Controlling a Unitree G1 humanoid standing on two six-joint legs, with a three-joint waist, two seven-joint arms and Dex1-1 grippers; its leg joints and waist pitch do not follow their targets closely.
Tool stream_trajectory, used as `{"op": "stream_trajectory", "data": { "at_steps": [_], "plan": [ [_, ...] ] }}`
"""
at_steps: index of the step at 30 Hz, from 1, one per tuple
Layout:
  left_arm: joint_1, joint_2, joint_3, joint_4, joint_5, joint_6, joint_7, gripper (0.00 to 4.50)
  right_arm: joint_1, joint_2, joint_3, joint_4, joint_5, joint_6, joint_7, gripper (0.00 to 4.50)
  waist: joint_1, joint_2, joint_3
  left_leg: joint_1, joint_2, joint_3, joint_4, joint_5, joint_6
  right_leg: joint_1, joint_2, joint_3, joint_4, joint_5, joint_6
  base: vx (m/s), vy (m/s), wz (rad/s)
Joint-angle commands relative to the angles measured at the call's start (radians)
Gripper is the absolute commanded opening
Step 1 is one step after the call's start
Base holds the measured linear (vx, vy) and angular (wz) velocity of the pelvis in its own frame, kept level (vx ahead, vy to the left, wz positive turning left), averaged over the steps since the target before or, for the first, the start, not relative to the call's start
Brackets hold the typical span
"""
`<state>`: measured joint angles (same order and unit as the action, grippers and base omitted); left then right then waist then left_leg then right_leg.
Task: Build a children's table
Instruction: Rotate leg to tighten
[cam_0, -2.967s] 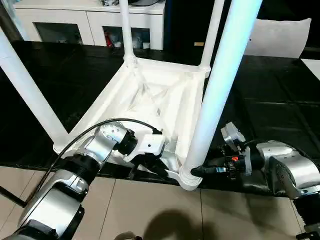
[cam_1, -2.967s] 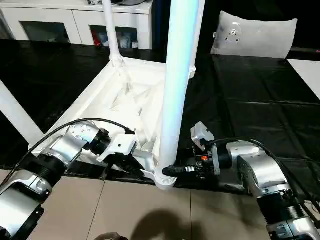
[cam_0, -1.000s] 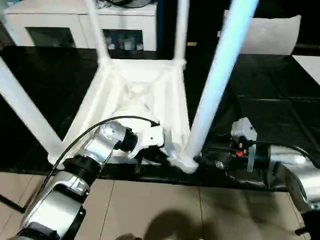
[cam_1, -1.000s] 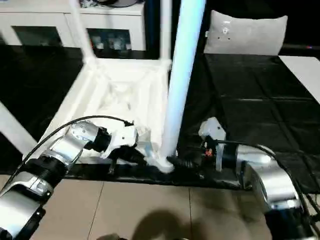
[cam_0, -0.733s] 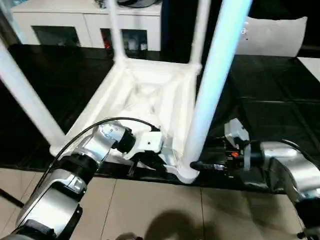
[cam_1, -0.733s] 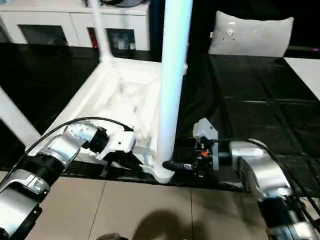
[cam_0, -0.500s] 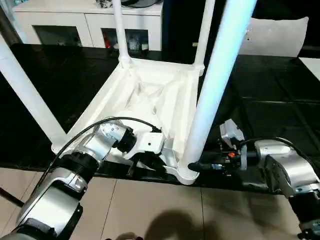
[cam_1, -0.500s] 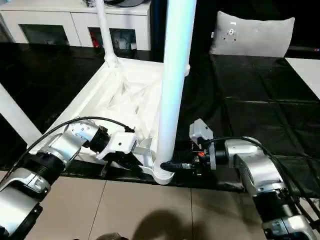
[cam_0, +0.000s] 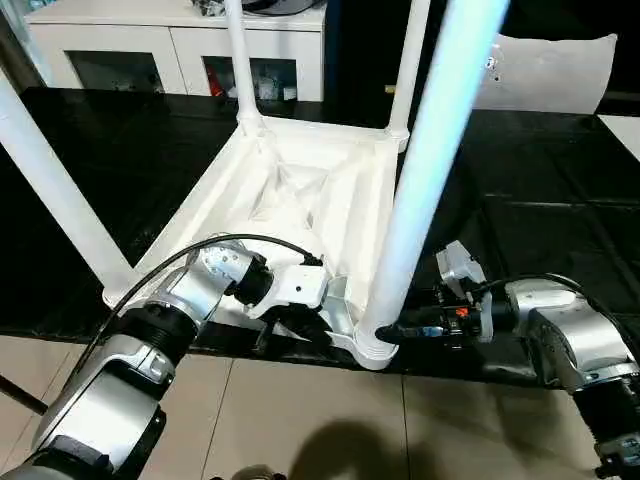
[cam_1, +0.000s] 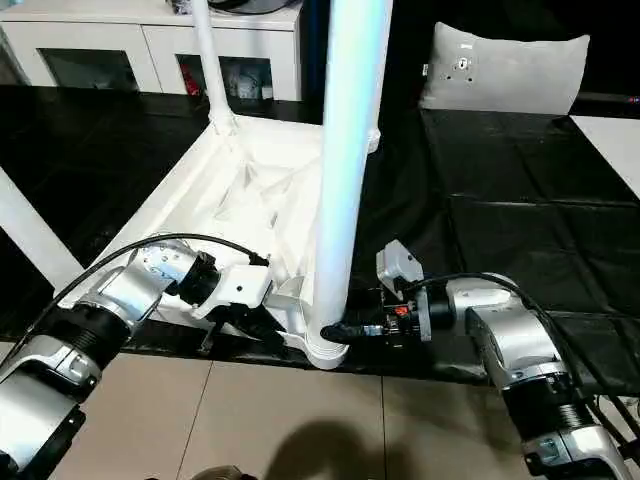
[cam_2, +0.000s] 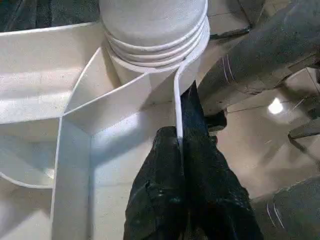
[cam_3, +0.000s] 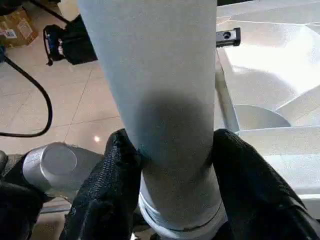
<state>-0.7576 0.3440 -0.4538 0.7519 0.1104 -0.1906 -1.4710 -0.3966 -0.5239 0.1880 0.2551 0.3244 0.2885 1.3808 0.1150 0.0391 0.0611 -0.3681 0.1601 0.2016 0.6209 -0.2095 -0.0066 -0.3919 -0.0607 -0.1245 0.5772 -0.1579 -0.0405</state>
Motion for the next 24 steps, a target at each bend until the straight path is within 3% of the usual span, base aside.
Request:
{"op": "stream_trajectory", "data": {
  "at_steps": [1,5,6,9,11,12,13,14,15,16,18,19,21,22,23,24],
  "plan": [
    [-0.016,-0.015,-0.018,-0.014,0.002,0.032,-0.029,0.00,0.015,0.013,-0.010,-0.043,0.052,0.073,-0.010,1.92,-0.004,-0.011,-0.080,0.020,0.096,-0.045,-0.073,-0.115,0.072,0.052,-0.119,0.073,-0.070,-0.308,-0.148,0.000,0.000,0.00],
    [-0.014,-0.028,0.009,-0.022,-0.004,0.121,0.032,0.00,0.049,0.028,-0.029,-0.110,0.093,0.153,-0.059,1.91,-0.003,-0.011,-0.077,0.021,0.095,-0.046,-0.075,-0.132,0.061,0.050,-0.122,0.072,-0.078,-0.358,-0.135,0.000,0.000,0.00],
    [-0.015,-0.040,0.024,-0.027,-0.015,0.159,0.056,0.00,0.059,0.040,-0.035,-0.129,0.087,0.163,-0.100,1.91,-0.005,-0.016,-0.076,0.022,0.094,-0.044,-0.075,-0.137,0.058,0.050,-0.122,0.072,-0.081,-0.374,-0.128,0.000,0.000,0.00],
    [-0.020,-0.087,0.074,-0.047,-0.040,0.276,0.163,0.00,0.078,0.111,-0.057,-0.158,0.023,0.179,-0.300,1.91,-0.016,-0.013,-0.068,0.027,0.085,-0.047,-0.076,-0.175,0.029,0.047,-0.125,0.067,-0.096,-0.487,-0.096,0.000,0.000,0.00],
    [-0.024,-0.115,0.092,-0.057,-0.042,0.341,0.220,0.00,0.070,0.173,-0.090,-0.158,0.010,0.216,-0.430,1.91,-0.036,-0.014,-0.059,0.033,0.076,-0.050,-0.075,-0.218,0.013,0.041,-0.120,0.055,-0.117,-0.593,-0.055,0.000,0.000,0.00],
    [-0.028,-0.133,0.099,-0.059,-0.037,0.375,0.258,0.00,0.063,0.214,-0.115,-0.158,0.015,0.242,-0.504,1.91,-0.053,-0.016,-0.058,0.030,0.073,-0.056,-0.075,-0.240,0.005,0.049,-0.120,0.045,-0.123,-0.629,-0.033,0.000,0.000,0.00],
    [-0.037,-0.176,0.112,-0.055,-0.030,0.423,0.333,0.00,0.049,0.273,-0.130,-0.158,-0.010,0.264,-0.610,1.91,-0.072,-0.010,-0.058,0.031,0.073,-0.060,-0.075,-0.268,-0.002,0.045,-0.117,0.039,-0.129,-0.637,-0.025,0.000,0.000,0.00],
    [-0.039,-0.183,0.115,-0.054,-0.030,0.430,0.344,0.00,0.047,0.281,-0.131,-0.157,-0.016,0.265,-0.626,1.91,-0.082,-0.010,-0.060,0.031,0.073,-0.063,-0.074,-0.280,-0.004,0.047,-0.117,0.035,-0.130,-0.635,-0.022,0.000,0.000,0.00],
    [-0.043,-0.201,0.124,-0.048,-0.032,0.446,0.375,0.00,0.042,0.303,-0.131,-0.153,-0.033,0.265,-0.667,1.91,-0.102,-0.011,-0.061,0.022,0.072,-0.067,-0.075,-0.287,-0.002,0.054,-0.118,0.031,-0.131,-0.622,-0.016,0.000,0.000,0.00],
    [-0.051,-0.226,0.136,-0.038,-0.032,0.465,0.419,0.00,0.033,0.339,-0.141,-0.147,-0.051,0.273,-0.738,1.91,-0.108,-0.002,-0.063,0.021,0.074,-0.071,-0.076,-0.288,-0.002,0.058,-0.120,0.031,-0.129,-0.608,-0.017,0.000,0.000,0.00],
    [-0.069,-0.269,0.161,-0.016,-0.029,0.488,0.510,0.00,0.014,0.422,-0.174,-0.128,-0.073,0.276,-0.891,1.91,-0.133,0.001,-0.066,0.011,0.080,-0.077,-0.081,-0.290,0.011,0.065,-0.120,0.027,-0.126,-0.532,-0.038,0.000,0.000,0.00],
    [-0.078,-0.289,0.173,-0.006,-0.029,0.491,0.554,0.00,0.002,0.464,-0.187,-0.111,-0.084,0.265,-0.962,1.91,-0.146,0.005,-0.070,0.012,0.081,-0.077,-0.079,-0.290,0.009,0.062,-0.124,0.025,-0.124,-0.491,-0.058,0.000,0.000,0.00],
    [-0.084,-0.307,0.185,-0.006,-0.027,0.500,0.603,0.00,-0.010,0.508,-0.195,-0.094,-0.106,0.249,-1.034,1.91,-0.157,0.000,-0.074,0.012,0.073,-0.070,-0.074,-0.263,0.018,0.057,-0.126,0.031,-0.123,-0.447,-0.085,0.000,0.000,0.00],
    [-0.082,-0.311,0.187,-0.014,-0.024,0.509,0.614,0.00,-0.012,0.518,-0.194,-0.094,-0.117,0.250,-1.050,1.91,-0.161,-0.002,-0.074,0.005,0.067,-0.067,-0.072,-0.234,0.036,0.064,-0.125,0.031,-0.120,-0.427,-0.094,0.000,0.000,0.00],
    [-0.085,-0.315,0.191,-0.012,-0.019,0.510,0.635,0.00,-0.016,0.526,-0.196,-0.087,-0.127,0.241,-1.067,1.91,-0.159,0.007,-0.076,0.006,0.070,-0.065,-0.071,-0.206,0.053,0.064,-0.123,0.035,-0.116,-0.394,-0.101,0.000,0.000,0.00],
    [-0.085,-0.315,0.191,-0.011,-0.018,0.510,0.637,0.00,-0.016,0.527,-0.196,-0.086,-0.128,0.240,-1.069,1.91,-0.162,0.004,-0.076,0.005,0.072,-0.065,-0.072,-0.194,0.058,0.062,-0.120,0.036,-0.113,-0.372,-0.106,0.000,0.000,0.00]
  ]
}}
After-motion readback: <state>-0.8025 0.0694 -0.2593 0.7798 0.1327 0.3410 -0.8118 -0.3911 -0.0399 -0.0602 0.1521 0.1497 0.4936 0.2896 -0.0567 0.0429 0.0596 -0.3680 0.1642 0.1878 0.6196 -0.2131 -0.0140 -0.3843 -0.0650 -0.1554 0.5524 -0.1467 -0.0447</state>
